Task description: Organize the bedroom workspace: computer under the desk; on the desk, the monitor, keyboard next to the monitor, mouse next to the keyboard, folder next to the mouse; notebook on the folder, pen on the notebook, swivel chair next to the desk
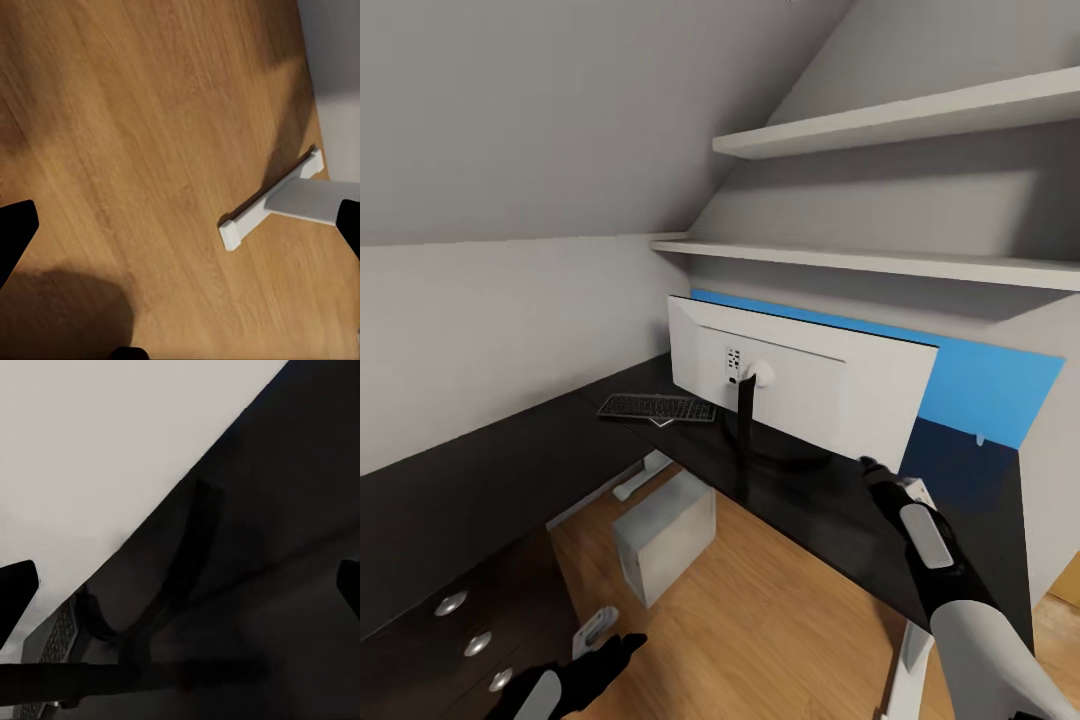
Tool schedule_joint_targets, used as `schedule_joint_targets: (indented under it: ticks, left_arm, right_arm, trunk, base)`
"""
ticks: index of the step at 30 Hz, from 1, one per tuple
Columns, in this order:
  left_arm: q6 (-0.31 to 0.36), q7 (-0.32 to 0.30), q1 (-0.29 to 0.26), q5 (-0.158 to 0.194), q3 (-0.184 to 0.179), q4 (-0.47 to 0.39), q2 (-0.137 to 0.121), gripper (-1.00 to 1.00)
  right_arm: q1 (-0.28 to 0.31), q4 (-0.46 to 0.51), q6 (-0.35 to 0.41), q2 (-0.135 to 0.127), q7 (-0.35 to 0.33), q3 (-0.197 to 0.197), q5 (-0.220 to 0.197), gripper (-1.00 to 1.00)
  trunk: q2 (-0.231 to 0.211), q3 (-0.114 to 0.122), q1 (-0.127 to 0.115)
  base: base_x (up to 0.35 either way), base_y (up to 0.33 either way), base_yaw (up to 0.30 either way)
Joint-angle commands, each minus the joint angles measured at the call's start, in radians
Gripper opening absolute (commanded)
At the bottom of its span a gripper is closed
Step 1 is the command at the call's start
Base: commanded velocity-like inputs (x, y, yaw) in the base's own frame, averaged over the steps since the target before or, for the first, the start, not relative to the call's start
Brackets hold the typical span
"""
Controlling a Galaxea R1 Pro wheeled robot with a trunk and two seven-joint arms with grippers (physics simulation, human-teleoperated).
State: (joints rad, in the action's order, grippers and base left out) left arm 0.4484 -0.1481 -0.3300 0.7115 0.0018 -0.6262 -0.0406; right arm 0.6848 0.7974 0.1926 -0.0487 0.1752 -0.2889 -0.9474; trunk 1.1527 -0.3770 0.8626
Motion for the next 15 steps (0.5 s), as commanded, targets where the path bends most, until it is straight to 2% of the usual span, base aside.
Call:
schedule_joint_targets:
  ticks: [1, 8, 15]
  left_arm:
    - [0.005, -0.001, 0.000, 0.006, 0.000, 0.001, 0.000, 1.00]
    - [0.003, -0.002, 0.002, 0.005, -0.001, 0.006, -0.001, 1.00]
    - [0.003, -0.002, 0.009, 0.003, -0.002, 0.008, -0.001, 1.00]
  right_arm:
    - [0.001, 0.002, 0.000, 0.000, 0.005, -0.002, -0.016, 1.00]
    - [0.002, 0.000, -0.023, -0.002, 0.005, -0.005, -0.042, 1.00]
    - [0.002, -0.001, -0.034, -0.004, 0.004, -0.006, -0.051, 1.00]
  trunk:
    - [0.001, -0.001, 0.000]
    - [0.001, -0.001, 0.000]
    - [0.001, -0.001, 0.000]
  base:
    - [0.000, 0.000, 0.000]
    - [0.033, 0.000, 0.000]
    - [0.234, -0.001, 0.000]
